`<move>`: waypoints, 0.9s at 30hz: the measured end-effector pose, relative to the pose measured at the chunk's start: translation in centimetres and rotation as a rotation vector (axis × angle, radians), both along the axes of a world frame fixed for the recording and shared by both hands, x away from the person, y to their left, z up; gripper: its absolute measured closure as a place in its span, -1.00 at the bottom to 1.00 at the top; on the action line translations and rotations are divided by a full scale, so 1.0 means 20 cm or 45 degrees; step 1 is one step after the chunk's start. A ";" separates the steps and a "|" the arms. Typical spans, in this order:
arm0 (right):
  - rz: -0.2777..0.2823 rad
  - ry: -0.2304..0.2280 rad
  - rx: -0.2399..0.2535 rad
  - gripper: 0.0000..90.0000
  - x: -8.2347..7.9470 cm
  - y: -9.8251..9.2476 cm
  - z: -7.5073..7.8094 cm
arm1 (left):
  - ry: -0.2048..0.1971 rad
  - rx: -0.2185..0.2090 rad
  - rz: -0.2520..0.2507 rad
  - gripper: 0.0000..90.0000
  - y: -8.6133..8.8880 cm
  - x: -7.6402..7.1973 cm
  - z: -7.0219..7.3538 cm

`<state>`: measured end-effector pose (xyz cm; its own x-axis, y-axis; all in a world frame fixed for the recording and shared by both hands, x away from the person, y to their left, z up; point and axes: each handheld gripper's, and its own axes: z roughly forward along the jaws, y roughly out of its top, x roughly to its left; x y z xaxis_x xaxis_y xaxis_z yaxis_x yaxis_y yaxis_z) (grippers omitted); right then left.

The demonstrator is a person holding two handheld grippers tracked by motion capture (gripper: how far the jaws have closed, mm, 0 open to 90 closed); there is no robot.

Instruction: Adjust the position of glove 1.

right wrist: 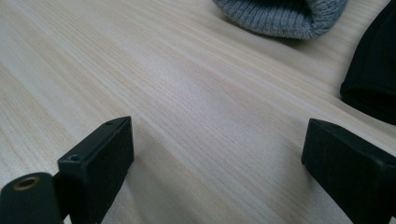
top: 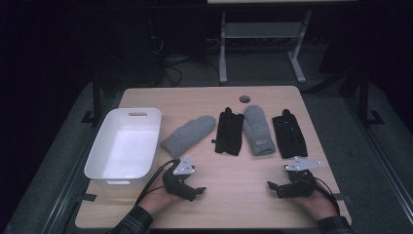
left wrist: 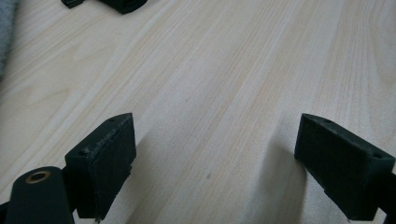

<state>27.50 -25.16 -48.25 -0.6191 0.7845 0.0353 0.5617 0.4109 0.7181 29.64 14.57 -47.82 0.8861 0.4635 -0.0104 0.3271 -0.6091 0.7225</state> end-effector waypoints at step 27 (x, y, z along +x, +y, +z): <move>0.020 -0.014 -0.008 0.70 0.08 0.03 0.16 | -0.006 -0.005 0.006 -0.73 -0.01 0.01 0.00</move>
<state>29.01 -24.58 -45.10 -0.6315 0.7750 0.0238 0.5473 0.4238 0.7217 29.82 14.40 -47.84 0.8840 0.4674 -0.0079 0.3263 -0.6048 0.7265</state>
